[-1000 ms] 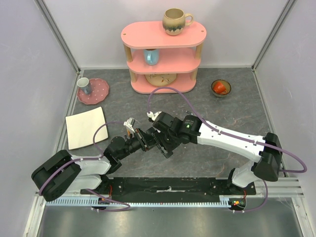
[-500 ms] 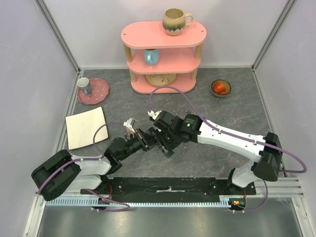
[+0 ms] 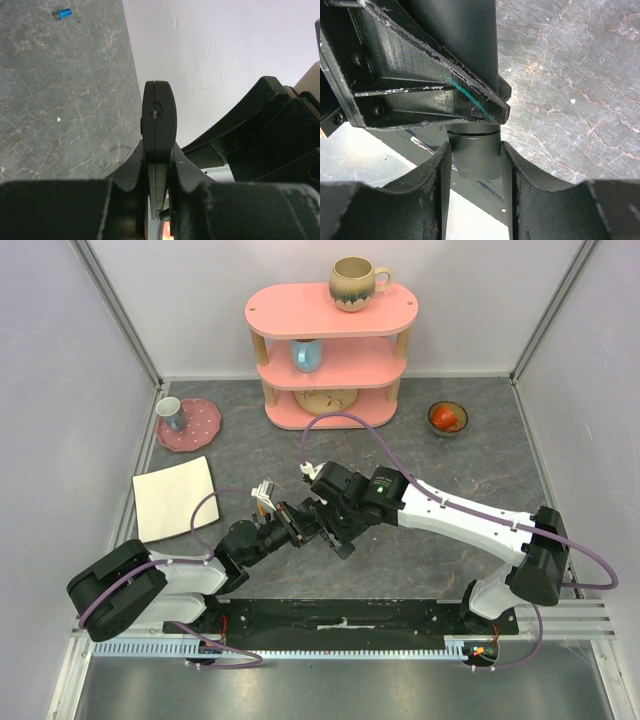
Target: Load the batteries into the remote control
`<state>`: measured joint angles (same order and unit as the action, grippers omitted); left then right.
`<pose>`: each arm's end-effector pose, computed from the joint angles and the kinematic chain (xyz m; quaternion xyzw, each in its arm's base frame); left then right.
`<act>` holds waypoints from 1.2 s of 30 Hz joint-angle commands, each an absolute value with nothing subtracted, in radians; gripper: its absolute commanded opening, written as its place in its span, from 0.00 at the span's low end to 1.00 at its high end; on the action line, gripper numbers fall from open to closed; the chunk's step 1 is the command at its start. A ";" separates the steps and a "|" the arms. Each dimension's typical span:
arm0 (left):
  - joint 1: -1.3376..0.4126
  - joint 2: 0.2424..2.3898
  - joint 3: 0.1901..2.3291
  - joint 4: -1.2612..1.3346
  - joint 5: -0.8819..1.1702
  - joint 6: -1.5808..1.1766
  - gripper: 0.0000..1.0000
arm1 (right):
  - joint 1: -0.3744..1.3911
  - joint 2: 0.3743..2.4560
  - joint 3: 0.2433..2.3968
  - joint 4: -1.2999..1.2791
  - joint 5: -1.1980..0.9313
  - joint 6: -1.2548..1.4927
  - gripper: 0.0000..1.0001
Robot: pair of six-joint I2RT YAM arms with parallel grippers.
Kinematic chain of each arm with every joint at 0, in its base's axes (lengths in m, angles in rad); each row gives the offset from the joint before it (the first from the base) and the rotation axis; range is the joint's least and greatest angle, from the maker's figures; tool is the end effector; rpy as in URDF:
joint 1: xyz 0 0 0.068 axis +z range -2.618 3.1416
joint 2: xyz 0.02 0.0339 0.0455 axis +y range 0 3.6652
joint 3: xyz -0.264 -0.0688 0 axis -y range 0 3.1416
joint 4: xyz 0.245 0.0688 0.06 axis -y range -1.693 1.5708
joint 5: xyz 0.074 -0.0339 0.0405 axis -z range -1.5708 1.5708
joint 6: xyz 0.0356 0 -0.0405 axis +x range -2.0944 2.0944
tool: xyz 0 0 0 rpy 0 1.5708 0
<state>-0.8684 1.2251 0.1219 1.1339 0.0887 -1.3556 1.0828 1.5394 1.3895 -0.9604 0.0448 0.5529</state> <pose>0.1293 -0.1577 0.1736 -0.1369 0.6826 -0.6567 0.2899 0.1475 0.2745 0.3020 -0.2500 0.9407 0.1516 0.1719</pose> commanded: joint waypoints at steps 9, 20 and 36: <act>-0.957 1.218 0.189 1.505 0.302 -1.401 0.02 | 1.020 1.592 1.474 -0.621 0.180 0.557 0.00; -0.953 1.161 0.176 1.395 0.247 -1.332 0.02 | 1.020 1.519 1.388 -0.638 0.123 0.548 0.26; -0.838 0.945 0.285 0.838 0.176 -1.115 0.02 | 1.017 1.312 1.315 -0.747 0.121 0.526 0.55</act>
